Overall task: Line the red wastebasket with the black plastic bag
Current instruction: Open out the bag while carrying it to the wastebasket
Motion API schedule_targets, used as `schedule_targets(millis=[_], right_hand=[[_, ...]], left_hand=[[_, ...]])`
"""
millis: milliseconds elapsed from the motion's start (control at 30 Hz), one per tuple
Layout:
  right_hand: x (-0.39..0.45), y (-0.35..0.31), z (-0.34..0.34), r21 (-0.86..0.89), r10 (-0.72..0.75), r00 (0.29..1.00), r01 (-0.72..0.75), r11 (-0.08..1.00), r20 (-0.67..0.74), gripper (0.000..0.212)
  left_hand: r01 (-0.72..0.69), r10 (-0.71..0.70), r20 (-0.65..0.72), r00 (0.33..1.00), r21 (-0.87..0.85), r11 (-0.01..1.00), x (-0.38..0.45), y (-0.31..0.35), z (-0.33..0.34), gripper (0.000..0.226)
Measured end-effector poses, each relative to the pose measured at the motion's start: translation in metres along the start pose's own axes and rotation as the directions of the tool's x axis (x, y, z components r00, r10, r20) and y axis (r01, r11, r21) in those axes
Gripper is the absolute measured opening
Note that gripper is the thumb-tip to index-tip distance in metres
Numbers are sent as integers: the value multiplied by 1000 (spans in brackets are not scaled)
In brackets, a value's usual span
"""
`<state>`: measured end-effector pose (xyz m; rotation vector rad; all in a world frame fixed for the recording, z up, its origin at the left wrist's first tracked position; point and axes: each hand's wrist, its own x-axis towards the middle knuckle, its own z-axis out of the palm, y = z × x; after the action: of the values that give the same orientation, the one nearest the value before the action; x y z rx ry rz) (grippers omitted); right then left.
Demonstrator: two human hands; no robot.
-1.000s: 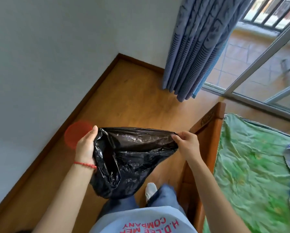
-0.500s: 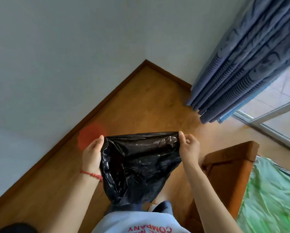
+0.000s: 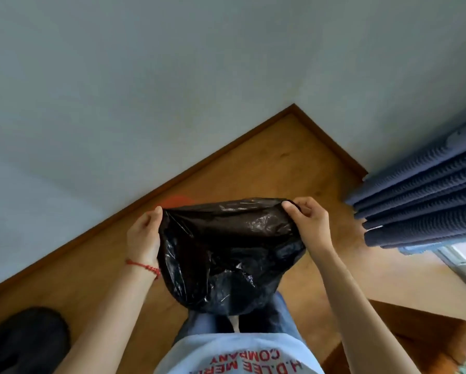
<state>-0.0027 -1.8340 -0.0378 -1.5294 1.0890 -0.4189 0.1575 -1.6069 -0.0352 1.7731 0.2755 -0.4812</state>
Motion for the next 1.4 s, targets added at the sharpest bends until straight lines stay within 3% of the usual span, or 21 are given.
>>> schedule_targets(millis=[200, 367, 533, 933, 1133, 1400], right_hand=[[67, -30, 21, -126, -28, 946, 72, 989, 324, 16], [124, -57, 38, -177, -40, 782, 191, 965, 621, 16], [168, -73, 55, -204, -57, 672, 303, 931, 739, 15], [180, -81, 144, -278, -55, 593, 454, 846, 803, 16], [176, -84, 184, -308, -65, 600, 497, 811, 797, 24], [177, -91, 244, -343, 9, 561, 495, 798, 828, 4]], left_hand=[[-14, 7, -187, 982, -33, 999, 16, 8, 7, 30], [-31, -17, -390, 921, -117, 993, 16, 18, 25, 28], [-98, -26, -505, 863, -218, 971, 13, 22, 44, 31], [-120, -83, -721, 687, -225, 967, 26, -4, 7, 31], [-98, -135, -725, 675, -269, 958, 50, -21, -26, 33], [-71, -208, -687, 696, -354, 933, 79, -24, -62, 30]])
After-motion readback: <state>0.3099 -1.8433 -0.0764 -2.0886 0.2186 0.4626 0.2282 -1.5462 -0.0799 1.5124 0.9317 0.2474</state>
